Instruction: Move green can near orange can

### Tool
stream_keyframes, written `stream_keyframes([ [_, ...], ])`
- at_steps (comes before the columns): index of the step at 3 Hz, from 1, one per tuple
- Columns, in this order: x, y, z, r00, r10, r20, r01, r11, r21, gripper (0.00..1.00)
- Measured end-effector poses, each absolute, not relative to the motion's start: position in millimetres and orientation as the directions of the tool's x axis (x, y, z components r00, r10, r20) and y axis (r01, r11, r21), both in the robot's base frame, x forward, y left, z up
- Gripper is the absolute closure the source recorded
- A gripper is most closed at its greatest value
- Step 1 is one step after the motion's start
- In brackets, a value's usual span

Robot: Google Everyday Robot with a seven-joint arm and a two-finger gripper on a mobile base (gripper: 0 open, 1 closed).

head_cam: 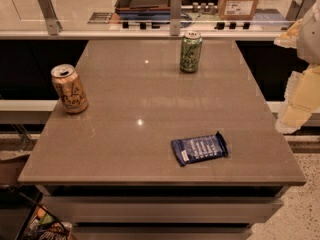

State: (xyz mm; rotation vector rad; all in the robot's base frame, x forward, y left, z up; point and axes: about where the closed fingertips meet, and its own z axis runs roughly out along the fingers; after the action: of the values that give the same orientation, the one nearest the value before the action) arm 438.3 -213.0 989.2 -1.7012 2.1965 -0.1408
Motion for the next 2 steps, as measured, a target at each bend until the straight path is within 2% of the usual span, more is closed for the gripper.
stream_keyframes([
  [1,438.3,-212.9,989.3,-0.212,-0.953,-0.218,-0.917,0.271,-0.293,0.0],
  [2,444.8,-211.9,986.6,-0.23,-0.931,-0.283,-0.907,0.31,-0.284,0.0],
])
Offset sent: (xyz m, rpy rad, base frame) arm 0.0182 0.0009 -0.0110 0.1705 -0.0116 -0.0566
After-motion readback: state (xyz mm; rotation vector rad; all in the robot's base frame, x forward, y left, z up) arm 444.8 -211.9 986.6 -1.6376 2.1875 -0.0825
